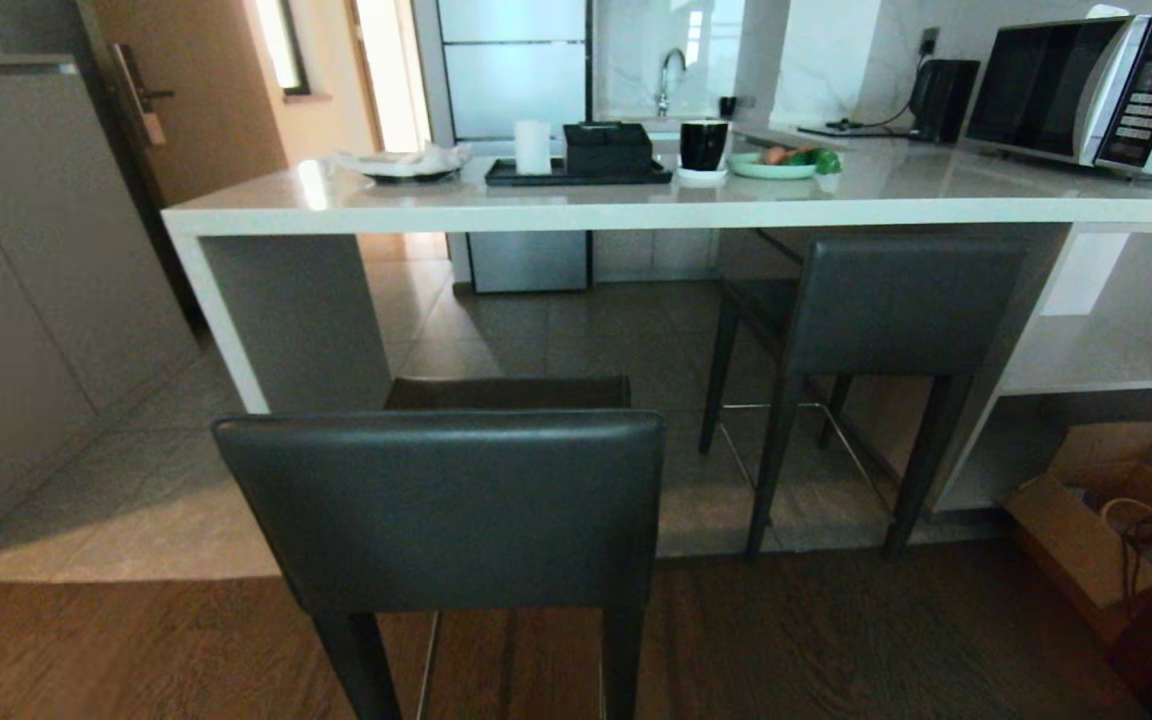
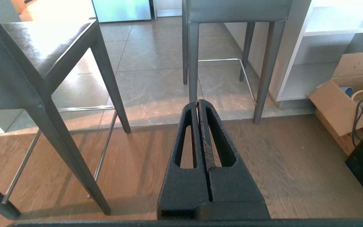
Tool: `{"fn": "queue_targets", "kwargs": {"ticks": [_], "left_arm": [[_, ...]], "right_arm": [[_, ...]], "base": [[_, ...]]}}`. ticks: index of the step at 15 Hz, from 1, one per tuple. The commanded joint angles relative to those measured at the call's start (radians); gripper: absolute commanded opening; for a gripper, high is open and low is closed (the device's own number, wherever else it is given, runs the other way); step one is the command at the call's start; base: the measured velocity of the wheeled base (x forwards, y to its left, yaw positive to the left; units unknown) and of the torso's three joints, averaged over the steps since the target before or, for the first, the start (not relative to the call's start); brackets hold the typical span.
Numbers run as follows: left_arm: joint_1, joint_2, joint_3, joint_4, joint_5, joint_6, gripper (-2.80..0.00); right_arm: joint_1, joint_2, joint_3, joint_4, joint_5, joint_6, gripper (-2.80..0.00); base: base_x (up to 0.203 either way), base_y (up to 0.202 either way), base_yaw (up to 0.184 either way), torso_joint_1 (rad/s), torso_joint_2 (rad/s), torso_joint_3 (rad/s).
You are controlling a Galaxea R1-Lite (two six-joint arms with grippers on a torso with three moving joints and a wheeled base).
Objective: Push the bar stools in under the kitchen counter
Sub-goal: Pull the gray chair out from under the dining table
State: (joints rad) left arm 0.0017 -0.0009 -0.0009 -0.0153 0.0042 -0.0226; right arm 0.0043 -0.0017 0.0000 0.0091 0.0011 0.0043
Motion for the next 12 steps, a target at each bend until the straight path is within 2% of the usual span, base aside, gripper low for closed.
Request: {"fn": "queue_targets", "kwargs": {"ticks": [1,10,12], "left_arm": [[0.000,0.001,0.001,0.000,0.000,0.000,-2.80],[0.000,0.001,0.001,-0.002,0.000,0.001,-2.80],[0.001,0.001,0.001,-0.002,0.000,0.001,-2.80]], "right_arm": [[0.000,0.002,0.002,0.000,0.000,0.000,-2.80],[0.002,0.002,0.002,0.000,0.000,0.000,-2.80],[0.000,0.002,0.002,0.000,0.000,0.000,-2.80]], "base": [[0.000,0.000,0.000,0.000,0.00,0.000],[0.000,0.000,0.000,0.000,0.00,0.000],[0.005,-0.085,0.005,0.005,0.00,-0.001]]}}
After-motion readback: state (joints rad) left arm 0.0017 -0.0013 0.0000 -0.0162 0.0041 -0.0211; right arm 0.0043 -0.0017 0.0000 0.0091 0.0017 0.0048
